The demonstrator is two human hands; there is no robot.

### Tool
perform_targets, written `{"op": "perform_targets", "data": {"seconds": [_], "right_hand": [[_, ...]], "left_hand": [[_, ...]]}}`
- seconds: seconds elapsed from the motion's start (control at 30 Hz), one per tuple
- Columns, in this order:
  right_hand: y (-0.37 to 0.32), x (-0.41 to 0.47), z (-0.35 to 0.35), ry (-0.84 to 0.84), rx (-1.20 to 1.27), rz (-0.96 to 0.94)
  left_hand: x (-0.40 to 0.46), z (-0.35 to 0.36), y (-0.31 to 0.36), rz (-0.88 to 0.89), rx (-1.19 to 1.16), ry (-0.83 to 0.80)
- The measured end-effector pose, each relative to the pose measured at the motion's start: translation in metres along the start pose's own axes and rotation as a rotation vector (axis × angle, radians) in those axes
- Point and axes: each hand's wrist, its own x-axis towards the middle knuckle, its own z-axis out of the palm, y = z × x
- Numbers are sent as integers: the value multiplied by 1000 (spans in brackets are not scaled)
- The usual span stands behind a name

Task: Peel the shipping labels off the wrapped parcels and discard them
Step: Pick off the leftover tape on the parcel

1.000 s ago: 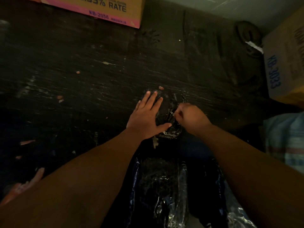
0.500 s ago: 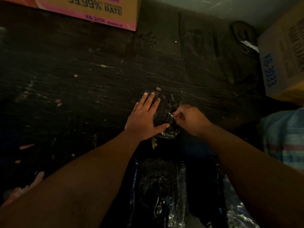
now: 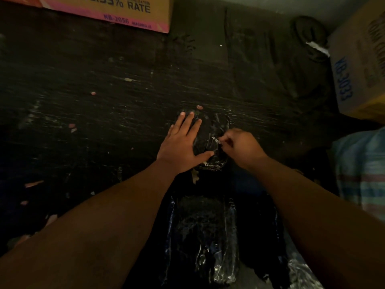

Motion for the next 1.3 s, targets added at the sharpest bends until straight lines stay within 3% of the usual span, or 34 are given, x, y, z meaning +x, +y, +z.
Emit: {"op": "perform_targets", "data": {"seconds": [0.17, 0.23, 0.37, 0.57, 0.73, 0.93, 1.13, 1.3], "right_hand": [[9, -8, -1, 23, 453, 257], [10, -15, 1, 25, 522, 300], [5, -18, 2, 57, 351, 221], [-2, -11, -1, 73, 248, 267], [-13, -3, -3, -9, -99, 178], [-6, -3, -5, 34, 86, 273], [-20, 3, -10, -86, -193, 185], [-17, 2, -12, -28, -36, 265]], "left_hand": [[0, -4, 2, -14, 6, -35], [2, -9, 5, -25, 21, -75], [5, -17, 19, -68, 85, -108], [7, -6, 33, -171, 104, -84], [8, -4, 30, -161, 141, -81], [8, -1, 28, -148, 150, -68], [7, 0, 27, -139, 151, -50], [7, 0, 28, -141, 152, -43]]}}
